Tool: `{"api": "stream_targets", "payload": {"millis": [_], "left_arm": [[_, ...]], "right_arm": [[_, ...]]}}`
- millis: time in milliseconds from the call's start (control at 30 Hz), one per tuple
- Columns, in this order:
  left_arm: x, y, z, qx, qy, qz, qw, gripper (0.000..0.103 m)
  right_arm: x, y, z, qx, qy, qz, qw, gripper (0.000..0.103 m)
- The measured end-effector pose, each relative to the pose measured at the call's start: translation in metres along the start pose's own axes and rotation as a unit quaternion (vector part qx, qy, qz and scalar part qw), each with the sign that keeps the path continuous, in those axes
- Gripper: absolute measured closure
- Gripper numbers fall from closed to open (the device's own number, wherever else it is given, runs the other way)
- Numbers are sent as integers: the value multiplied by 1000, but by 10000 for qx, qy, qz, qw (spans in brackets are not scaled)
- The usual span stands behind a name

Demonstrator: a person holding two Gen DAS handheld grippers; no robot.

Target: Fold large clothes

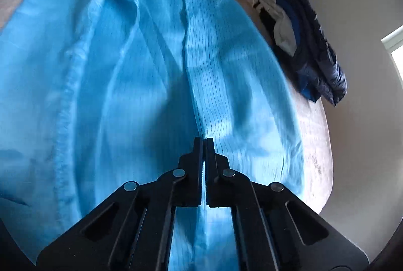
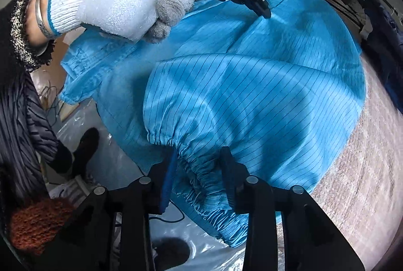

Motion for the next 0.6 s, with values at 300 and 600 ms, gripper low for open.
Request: {"api": "stream_targets", "payload": {"millis": [300, 600], "left_arm": [[-3, 1, 20, -413, 669, 48, 9969, 103], [66, -19, -8, -900, 309, -272, 9951, 103]], "right_arm": [[4, -16, 15, 155, 386, 241, 9988, 93], [52, -22, -10, -545, 914, -315, 9938, 87]]}}
Point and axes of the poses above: each gripper's, at about its wrist camera, not at the fingertips, and x roughly against the way its jaws point, z to its left, y to its top, the point moved 9 cm from there along -x, roughly the way its jaws point, and after that the axes turned 3 degrees about -x, right-handed, at the moved point
